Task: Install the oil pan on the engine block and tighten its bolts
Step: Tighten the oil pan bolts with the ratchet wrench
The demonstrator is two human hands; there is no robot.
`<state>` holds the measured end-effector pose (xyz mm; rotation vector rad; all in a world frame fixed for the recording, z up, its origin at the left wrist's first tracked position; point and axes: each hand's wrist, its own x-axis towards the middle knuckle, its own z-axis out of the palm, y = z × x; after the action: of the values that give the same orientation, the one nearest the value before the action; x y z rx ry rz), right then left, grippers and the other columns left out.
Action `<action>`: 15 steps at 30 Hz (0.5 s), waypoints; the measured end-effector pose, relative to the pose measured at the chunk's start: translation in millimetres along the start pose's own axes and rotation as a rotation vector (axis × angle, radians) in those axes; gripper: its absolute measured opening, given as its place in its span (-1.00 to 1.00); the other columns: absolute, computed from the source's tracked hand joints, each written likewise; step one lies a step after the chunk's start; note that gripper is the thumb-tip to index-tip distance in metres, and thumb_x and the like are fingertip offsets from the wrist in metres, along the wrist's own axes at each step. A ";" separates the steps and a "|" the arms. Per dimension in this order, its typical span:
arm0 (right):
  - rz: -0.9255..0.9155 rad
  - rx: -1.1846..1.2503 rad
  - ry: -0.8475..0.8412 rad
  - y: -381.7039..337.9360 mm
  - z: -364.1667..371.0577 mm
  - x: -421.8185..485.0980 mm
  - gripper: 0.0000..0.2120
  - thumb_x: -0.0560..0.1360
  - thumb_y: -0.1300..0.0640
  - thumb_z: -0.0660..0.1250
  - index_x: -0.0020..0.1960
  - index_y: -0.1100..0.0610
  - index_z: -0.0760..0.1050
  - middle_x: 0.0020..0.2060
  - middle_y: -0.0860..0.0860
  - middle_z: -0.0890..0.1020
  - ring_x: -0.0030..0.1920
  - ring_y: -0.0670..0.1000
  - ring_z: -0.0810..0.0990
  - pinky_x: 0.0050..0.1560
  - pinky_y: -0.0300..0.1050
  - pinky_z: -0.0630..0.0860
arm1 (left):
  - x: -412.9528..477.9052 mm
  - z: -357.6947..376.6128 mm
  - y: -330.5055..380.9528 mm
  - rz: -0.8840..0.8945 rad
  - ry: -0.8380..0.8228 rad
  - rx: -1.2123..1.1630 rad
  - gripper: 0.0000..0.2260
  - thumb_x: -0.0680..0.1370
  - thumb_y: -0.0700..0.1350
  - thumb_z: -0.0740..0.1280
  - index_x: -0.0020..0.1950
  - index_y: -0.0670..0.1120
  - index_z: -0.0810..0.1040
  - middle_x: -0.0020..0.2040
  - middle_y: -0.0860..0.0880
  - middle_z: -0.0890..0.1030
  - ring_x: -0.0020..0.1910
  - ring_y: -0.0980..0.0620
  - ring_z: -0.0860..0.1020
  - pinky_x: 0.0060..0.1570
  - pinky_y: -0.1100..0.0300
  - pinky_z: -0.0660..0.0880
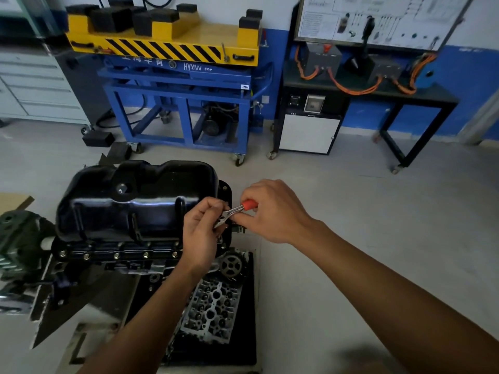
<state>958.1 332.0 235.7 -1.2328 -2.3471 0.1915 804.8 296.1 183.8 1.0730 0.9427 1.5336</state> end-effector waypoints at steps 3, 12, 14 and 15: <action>-0.028 0.004 0.004 3.0 0.8 4.9 -0.73 0.40 -0.07 0.49 -0.31 0.06 0.51 -0.44 -0.16 0.43 -0.33 -0.03 0.44 -0.23 -0.08 0.36 | 1.2 0.4 1.1 -0.005 0.014 -0.009 -0.80 0.56 -0.14 0.21 -0.23 -0.17 0.48 -0.40 0.06 0.46 -0.43 0.17 0.34 -0.40 0.33 0.31; -0.030 -0.037 -0.052 -4.1 -3.1 8.0 -0.71 0.42 0.01 0.48 -0.31 -0.05 0.38 -0.42 -0.16 0.41 -0.29 -0.06 0.36 -0.15 -0.12 0.22 | -6.3 1.2 -4.5 0.004 0.059 0.006 -0.78 0.55 -0.13 0.19 -0.21 -0.22 0.48 -0.44 0.00 0.36 -0.43 0.04 0.22 -0.38 0.05 0.11; 0.003 -0.070 -0.056 -9.0 -3.3 -5.2 -0.72 0.46 -0.03 0.43 -0.29 -0.03 0.36 -0.41 -0.15 0.38 -0.30 -0.04 0.37 -0.21 -0.11 0.27 | -5.4 1.3 -3.8 0.007 0.060 0.021 -0.78 0.55 -0.13 0.19 -0.23 -0.20 0.50 -0.41 0.00 0.41 -0.41 0.06 0.27 -0.38 0.14 0.17; 0.018 -0.094 -0.058 -11.3 -3.2 -13.7 -0.73 0.48 -0.05 0.40 -0.28 -0.03 0.35 -0.40 -0.15 0.36 -0.33 -0.04 0.38 -0.28 -0.12 0.28 | -4.6 1.0 -3.9 0.004 0.058 0.030 -0.77 0.55 -0.13 0.19 -0.26 -0.15 0.53 -0.39 -0.01 0.44 -0.38 0.07 0.31 -0.37 0.19 0.22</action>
<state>957.9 314.0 237.5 -1.3095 -2.4198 0.1251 807.4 292.5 179.7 1.0573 1.0062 1.5656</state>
